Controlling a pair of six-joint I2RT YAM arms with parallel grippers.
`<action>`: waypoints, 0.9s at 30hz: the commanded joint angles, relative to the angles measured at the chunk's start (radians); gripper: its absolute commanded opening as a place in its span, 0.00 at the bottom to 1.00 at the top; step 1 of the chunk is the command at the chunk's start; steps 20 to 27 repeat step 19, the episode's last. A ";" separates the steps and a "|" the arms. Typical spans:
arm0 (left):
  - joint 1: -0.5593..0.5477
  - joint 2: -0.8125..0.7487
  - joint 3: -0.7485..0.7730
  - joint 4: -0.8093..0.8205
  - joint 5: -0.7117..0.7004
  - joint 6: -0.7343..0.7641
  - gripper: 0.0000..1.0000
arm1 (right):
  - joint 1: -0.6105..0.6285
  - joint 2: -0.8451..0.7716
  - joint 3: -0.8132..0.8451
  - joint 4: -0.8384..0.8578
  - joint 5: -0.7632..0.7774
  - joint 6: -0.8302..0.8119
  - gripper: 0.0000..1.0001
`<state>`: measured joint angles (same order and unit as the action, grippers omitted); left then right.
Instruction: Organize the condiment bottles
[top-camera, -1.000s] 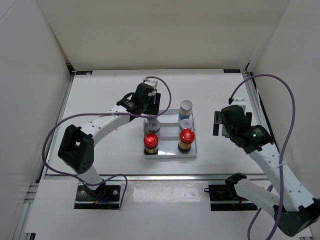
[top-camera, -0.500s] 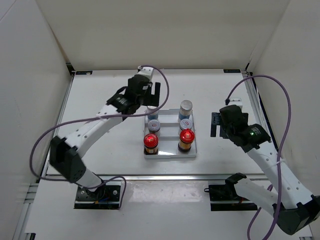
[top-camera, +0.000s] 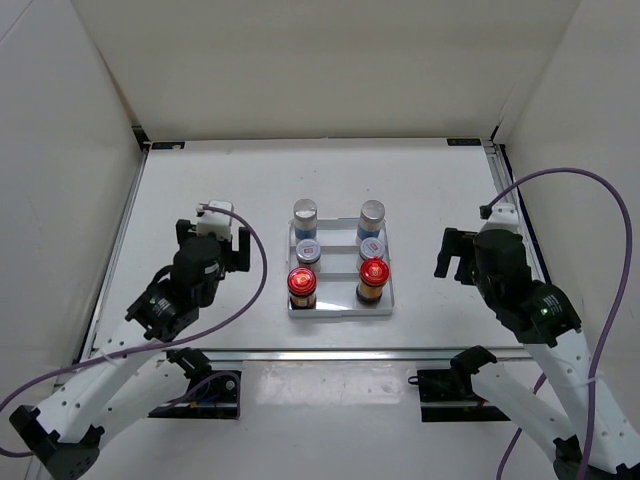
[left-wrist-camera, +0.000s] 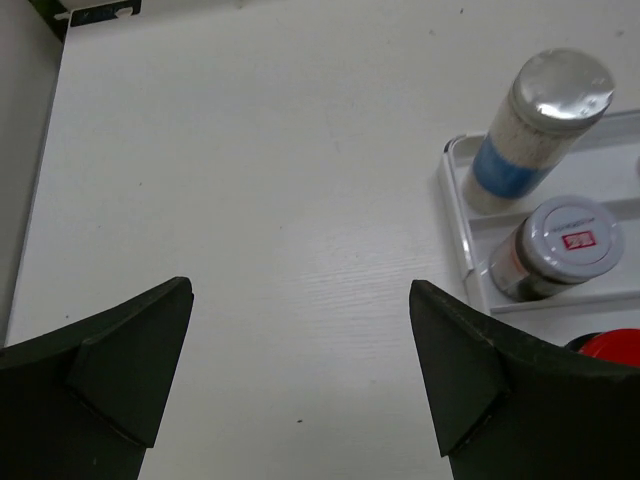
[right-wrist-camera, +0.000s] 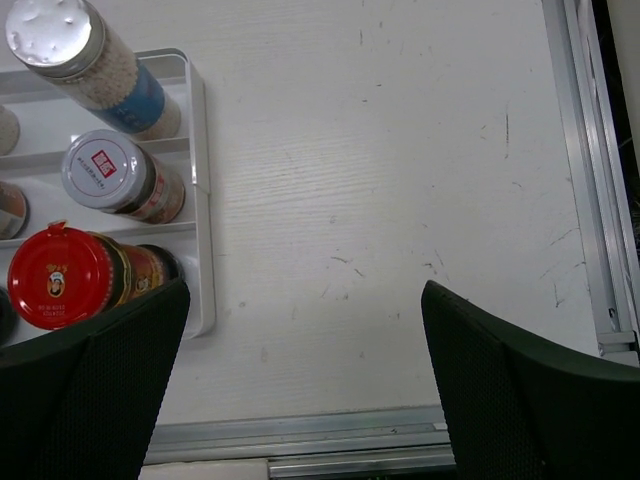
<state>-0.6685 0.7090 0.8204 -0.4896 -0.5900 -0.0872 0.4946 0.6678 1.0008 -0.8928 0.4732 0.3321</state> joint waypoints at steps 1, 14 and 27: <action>-0.017 -0.019 -0.023 0.002 -0.062 0.038 1.00 | -0.001 0.000 -0.020 0.032 0.053 0.028 1.00; -0.017 -0.082 -0.043 0.062 -0.203 0.038 1.00 | 0.009 -0.063 -0.062 0.095 0.091 0.038 1.00; -0.017 -0.112 -0.084 0.115 -0.241 0.049 1.00 | 0.009 -0.036 -0.051 0.095 0.091 0.044 1.00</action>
